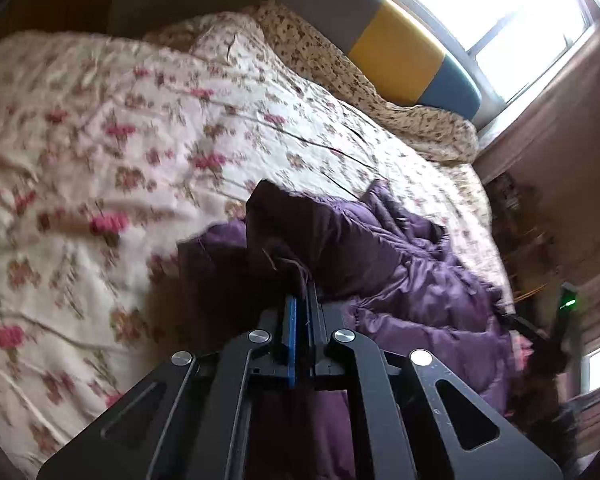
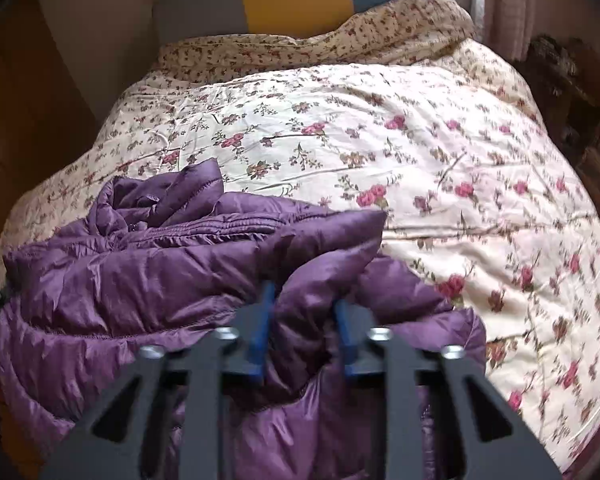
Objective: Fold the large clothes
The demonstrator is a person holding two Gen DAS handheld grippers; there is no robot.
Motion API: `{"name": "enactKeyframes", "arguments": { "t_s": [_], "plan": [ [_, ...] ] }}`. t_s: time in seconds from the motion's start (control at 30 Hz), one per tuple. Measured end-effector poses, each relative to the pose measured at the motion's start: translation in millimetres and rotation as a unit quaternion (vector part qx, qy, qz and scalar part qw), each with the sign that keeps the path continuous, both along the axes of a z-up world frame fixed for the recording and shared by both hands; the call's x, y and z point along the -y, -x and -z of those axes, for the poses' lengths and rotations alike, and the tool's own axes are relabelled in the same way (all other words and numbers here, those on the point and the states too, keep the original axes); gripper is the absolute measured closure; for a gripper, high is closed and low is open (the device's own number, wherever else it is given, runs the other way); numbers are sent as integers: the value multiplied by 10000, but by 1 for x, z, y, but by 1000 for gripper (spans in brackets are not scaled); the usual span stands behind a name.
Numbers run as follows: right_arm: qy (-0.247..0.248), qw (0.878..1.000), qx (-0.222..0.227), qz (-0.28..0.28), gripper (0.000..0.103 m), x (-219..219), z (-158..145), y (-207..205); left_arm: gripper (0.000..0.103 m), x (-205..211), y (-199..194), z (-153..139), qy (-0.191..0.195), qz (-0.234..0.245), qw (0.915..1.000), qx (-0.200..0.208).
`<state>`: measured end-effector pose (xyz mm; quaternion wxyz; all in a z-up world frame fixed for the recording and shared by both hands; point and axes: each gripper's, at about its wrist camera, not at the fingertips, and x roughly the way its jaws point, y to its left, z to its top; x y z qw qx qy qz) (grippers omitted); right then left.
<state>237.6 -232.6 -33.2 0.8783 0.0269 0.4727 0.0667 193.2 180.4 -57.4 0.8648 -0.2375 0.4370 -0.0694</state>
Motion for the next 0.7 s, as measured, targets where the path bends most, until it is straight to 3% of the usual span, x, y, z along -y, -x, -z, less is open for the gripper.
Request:
{"name": "enactKeyframes", "arguments": {
  "t_s": [0.07, 0.23, 0.37, 0.53, 0.7],
  "plan": [
    [124, 9997, 187, 62, 97, 0, -7, 1, 101, 0, 0, -4, -177, -64, 9998, 108],
    [335, 9966, 713, 246, 98, -1, -28, 0, 101, 5, -9, -17, -555, -218, 9977, 323],
    [723, 9920, 939, 440, 98, -12, -26, -14, 101, 13, -28, -15, -954, -360, 9941, 357],
    [1121, 9874, 914, 641, 98, -22, -4, -36, 101, 25, -56, 0, -1536, -464, 9866, 282],
    [1196, 9883, 643, 694, 98, -21, 24, -54, 101, 28, -77, 29, -1867, -454, 9814, -21]
  ]
}}
